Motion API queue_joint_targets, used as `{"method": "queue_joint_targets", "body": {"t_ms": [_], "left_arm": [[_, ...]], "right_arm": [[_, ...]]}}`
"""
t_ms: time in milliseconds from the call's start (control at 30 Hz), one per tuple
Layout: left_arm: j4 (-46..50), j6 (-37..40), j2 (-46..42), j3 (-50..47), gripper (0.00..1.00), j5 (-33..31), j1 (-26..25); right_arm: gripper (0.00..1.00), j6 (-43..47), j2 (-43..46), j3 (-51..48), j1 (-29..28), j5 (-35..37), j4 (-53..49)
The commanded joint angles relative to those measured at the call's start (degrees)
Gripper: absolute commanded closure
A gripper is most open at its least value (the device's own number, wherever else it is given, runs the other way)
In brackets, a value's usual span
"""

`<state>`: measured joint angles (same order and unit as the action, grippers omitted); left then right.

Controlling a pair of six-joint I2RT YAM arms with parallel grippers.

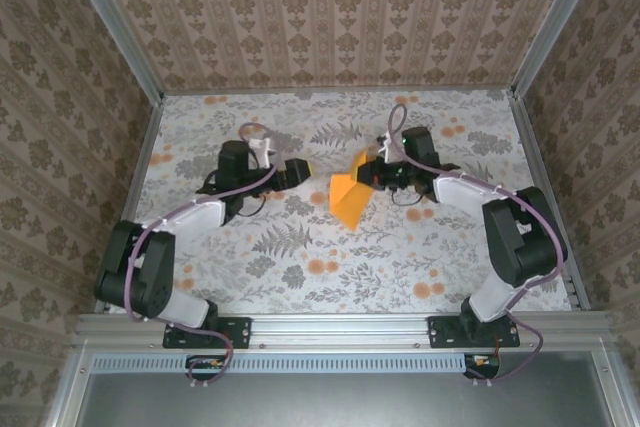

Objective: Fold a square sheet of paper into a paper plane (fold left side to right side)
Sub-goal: Turn over the paper at the center of the table.

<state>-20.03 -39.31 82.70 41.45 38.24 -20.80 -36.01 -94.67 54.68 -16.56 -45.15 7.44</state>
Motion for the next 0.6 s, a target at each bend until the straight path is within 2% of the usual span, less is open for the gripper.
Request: {"method": "queue_joint_targets", "body": {"t_ms": [0,133,300,567], "left_arm": [[-13.34,-8.98,-3.43,-1.11,0.00,6.95,1.64],[-21.45,-14.77,-3.97,1.00,0.00,11.69,1.77],[-33.64,-22.22,-0.93,3.30,0.00,15.48,0.82],[-48.61,-31.06,7.24,6.04,0.02,17.36,-2.37]], "right_arm": [[1.00,3.07,3.61,4.42,1.13,-7.68,4.02],[1.00,3.57,5.01,8.91,1.17,-13.00,5.42],[1.00,3.16,5.73,13.83,0.67,-16.37,5.25],[1.00,1.45,5.33,17.40,-1.55,-18.66,6.09]]}}
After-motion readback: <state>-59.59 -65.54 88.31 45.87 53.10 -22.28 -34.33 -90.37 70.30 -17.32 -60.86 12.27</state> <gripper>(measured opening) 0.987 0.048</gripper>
